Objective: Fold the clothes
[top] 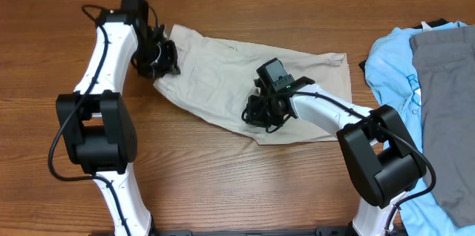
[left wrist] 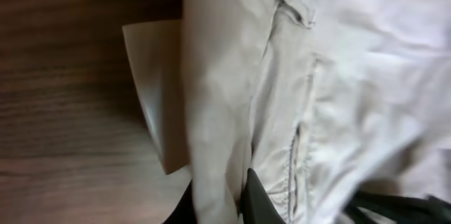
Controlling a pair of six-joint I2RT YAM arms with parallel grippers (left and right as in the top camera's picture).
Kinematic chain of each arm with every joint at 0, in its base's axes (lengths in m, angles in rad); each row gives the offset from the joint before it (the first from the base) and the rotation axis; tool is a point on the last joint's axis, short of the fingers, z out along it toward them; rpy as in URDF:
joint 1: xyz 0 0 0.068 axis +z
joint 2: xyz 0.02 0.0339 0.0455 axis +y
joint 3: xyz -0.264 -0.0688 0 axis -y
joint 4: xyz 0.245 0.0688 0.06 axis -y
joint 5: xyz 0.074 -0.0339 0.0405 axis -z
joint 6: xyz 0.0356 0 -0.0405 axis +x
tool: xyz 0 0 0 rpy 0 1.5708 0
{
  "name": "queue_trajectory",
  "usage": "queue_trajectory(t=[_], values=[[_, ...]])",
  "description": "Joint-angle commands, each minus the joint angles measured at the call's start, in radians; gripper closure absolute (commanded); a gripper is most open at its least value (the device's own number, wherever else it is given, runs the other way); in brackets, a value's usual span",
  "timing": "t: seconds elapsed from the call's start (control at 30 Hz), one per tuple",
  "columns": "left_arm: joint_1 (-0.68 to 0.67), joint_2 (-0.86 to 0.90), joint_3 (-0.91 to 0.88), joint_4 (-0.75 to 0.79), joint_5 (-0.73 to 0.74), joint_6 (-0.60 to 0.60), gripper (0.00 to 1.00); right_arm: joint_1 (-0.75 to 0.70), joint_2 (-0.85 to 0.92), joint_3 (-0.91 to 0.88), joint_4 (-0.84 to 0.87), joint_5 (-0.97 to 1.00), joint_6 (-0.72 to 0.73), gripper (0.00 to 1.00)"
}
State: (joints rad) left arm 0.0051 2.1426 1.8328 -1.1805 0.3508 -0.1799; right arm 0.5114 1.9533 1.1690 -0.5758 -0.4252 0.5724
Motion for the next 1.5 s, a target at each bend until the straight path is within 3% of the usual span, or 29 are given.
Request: queue_trajectory(t=[0.0,0.17,0.3,0.57,1.03,1.47], values=[[-0.017,-0.098,0.098,-0.043,0.043,0.008,0.96,-0.04,-0.04,0.086,-0.079,-0.067,-0.003,0.96],[-0.039,-0.147,0.116,-0.068,0.042,0.008,0.96,-0.106,-0.127,0.174,-0.207,-0.066,-0.023,0.96],[-0.054,-0.181,0.116,-0.069,0.042,0.008,0.96,-0.147,-0.182,0.19,-0.199,-0.066,-0.021,0.96],[-0.066,-0.23,0.116,-0.053,0.042,-0.016,0.96,-0.129,-0.108,0.145,-0.074,-0.062,0.056,0.96],[-0.078,-0.232,0.116,-0.081,0.039,-0.015,0.96,0.056,0.137,0.095,0.214,-0.063,0.1,0.96],[-0.09,-0.232,0.116,-0.102,-0.019,-0.006,0.96,-0.118,-0.097,0.156,0.126,-0.078,0.03,0.96]])
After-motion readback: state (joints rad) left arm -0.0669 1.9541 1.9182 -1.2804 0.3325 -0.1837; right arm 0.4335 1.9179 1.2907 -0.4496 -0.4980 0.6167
